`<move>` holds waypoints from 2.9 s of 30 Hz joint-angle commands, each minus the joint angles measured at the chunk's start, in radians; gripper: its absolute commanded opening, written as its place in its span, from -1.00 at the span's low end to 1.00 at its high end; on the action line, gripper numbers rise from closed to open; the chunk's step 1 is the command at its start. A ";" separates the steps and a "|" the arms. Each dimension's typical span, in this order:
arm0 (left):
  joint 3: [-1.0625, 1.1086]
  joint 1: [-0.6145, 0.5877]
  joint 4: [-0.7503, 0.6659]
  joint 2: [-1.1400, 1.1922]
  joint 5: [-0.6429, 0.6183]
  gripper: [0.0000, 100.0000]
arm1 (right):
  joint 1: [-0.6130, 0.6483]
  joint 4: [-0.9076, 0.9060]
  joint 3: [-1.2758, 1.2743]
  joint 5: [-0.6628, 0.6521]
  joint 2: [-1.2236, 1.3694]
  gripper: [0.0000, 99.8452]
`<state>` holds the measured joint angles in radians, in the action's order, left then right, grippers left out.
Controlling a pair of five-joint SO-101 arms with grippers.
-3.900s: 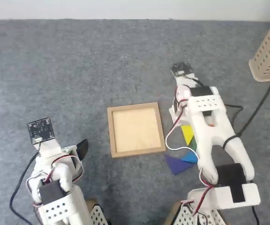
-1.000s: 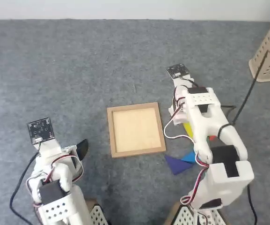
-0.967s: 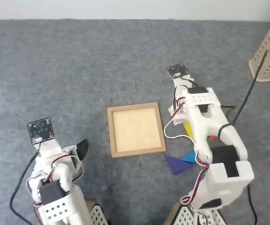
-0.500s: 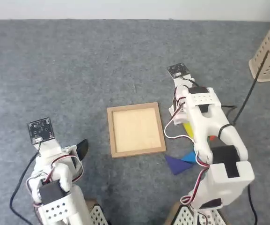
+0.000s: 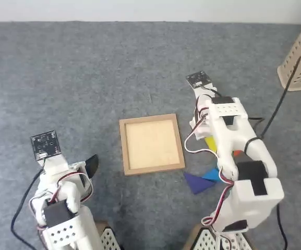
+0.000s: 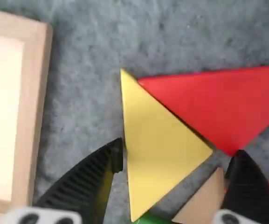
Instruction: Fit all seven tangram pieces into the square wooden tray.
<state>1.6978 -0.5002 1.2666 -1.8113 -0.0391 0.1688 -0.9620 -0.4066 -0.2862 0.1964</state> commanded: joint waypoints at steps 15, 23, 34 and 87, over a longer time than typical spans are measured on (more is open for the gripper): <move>-0.013 0.002 -0.002 -0.012 0.002 -0.29 | 0.113 -0.111 -0.031 0.087 -0.019 -0.52; -0.013 0.002 -0.002 -0.012 0.002 -0.29 | 0.130 -0.059 -0.127 0.110 -0.165 -0.52; -0.013 0.002 -0.002 -0.012 0.002 -0.29 | 0.110 -0.042 -0.069 0.084 -0.048 -0.38; -0.013 0.002 -0.002 -0.012 0.002 -0.29 | -0.001 -0.206 0.149 0.011 -0.130 -0.58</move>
<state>1.6978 -0.5002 1.2666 -1.8113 -0.0391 0.1780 -1.2106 -0.3099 -0.2555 0.0061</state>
